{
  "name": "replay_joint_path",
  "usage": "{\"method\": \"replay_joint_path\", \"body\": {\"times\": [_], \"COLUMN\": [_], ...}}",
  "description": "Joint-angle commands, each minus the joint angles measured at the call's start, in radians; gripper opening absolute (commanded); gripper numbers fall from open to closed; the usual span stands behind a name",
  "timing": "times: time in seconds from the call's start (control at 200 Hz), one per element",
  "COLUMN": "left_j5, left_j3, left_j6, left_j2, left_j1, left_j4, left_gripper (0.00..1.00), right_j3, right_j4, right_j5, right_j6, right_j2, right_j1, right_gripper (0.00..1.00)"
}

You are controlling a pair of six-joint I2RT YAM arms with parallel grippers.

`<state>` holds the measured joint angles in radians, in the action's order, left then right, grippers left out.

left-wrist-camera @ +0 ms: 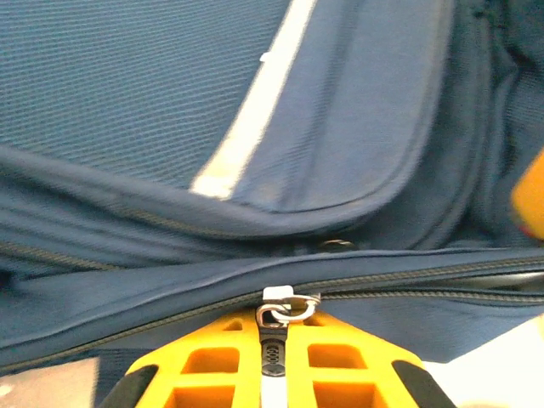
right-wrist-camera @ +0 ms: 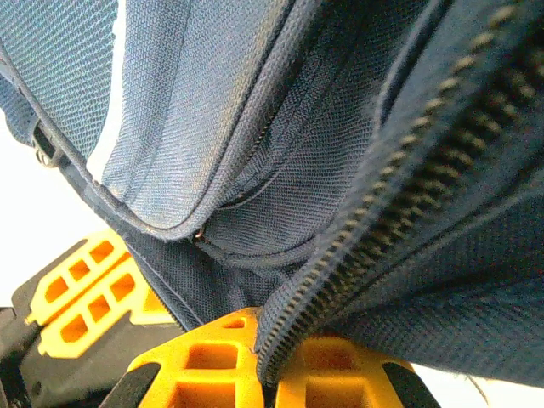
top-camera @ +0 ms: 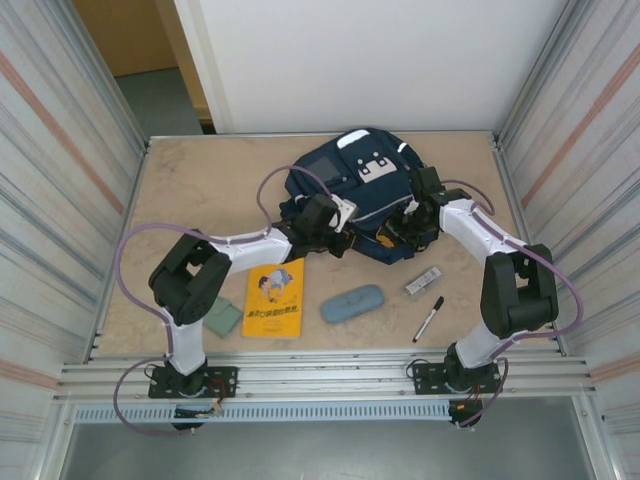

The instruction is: Pack books, pencil case, and school supplies into a backpack

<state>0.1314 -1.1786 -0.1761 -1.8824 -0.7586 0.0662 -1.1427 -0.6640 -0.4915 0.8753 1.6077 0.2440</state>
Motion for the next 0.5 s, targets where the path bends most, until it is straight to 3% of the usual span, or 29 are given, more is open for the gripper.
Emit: {"method": "replay_joint_path", "body": {"times": [0.0,0.496], "left_j5": [-0.028,-0.224], "left_j3": [0.025,-0.112], "left_j6": [0.014,-0.092], "left_j2": [0.056,-0.040], "left_j1": [0.048,0.235], "left_j4": [-0.025,-0.199], "left_gripper": [0.00,0.00], "right_j3": [-0.003,0.009], "right_j4": [-0.042,-0.079], "right_j5": [-0.043,0.045], "right_j6": [-0.050,-0.069], "right_j2": [-0.040,-0.070], "right_j1": [0.000,0.045], "right_gripper": [0.00,0.00]}}
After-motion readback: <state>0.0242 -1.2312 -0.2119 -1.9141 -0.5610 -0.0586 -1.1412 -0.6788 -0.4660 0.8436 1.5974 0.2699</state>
